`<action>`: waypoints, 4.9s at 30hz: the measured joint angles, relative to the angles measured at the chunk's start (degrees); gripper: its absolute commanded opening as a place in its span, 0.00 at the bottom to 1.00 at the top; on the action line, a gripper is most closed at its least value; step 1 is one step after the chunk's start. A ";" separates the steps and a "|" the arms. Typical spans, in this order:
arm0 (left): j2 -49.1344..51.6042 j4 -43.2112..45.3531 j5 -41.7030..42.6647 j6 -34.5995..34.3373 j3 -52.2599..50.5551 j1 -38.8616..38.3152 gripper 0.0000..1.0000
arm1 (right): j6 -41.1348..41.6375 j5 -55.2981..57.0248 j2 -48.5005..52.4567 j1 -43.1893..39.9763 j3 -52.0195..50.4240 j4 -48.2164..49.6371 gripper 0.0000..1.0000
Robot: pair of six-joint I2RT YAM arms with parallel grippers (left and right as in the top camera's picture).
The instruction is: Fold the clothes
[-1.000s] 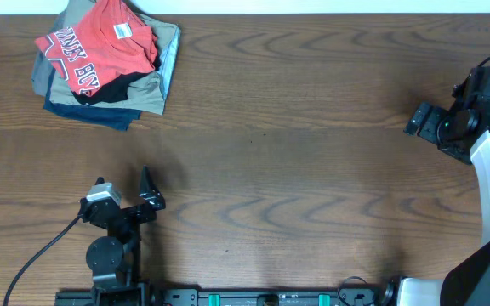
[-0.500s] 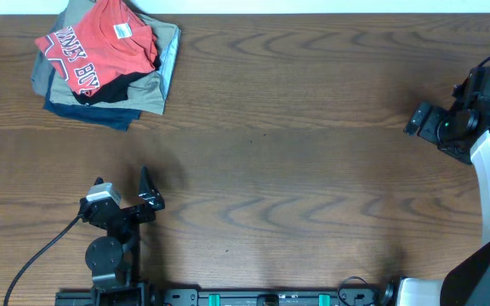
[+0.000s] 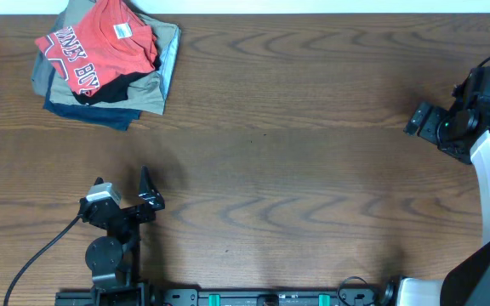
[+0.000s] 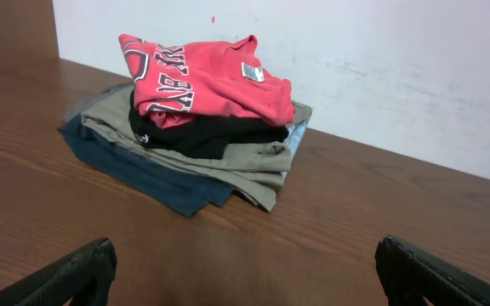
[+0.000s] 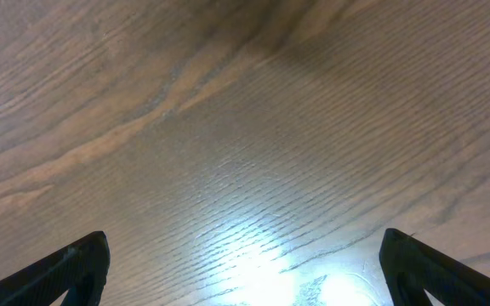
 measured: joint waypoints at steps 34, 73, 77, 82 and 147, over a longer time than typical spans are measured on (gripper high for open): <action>0.00 -0.17 0.00 0.00 0.13 0.00 0.98 | 0.00 0.00 -22.25 0.00 -0.11 0.04 0.99; 0.00 -0.31 0.02 0.00 0.22 0.00 0.98 | -0.09 -3.52 -74.90 4.46 -30.14 7.45 0.99; 0.00 -0.31 0.02 0.00 0.22 0.00 0.98 | 0.15 -7.58 -80.17 7.89 -41.51 16.74 0.99; 0.00 -0.31 0.02 0.00 0.22 0.00 0.98 | 3.06 -9.42 -86.14 8.81 -52.09 23.93 0.99; 0.00 -0.31 0.02 0.00 0.22 0.00 0.98 | 7.02 -8.72 -86.95 12.61 -69.66 47.12 0.99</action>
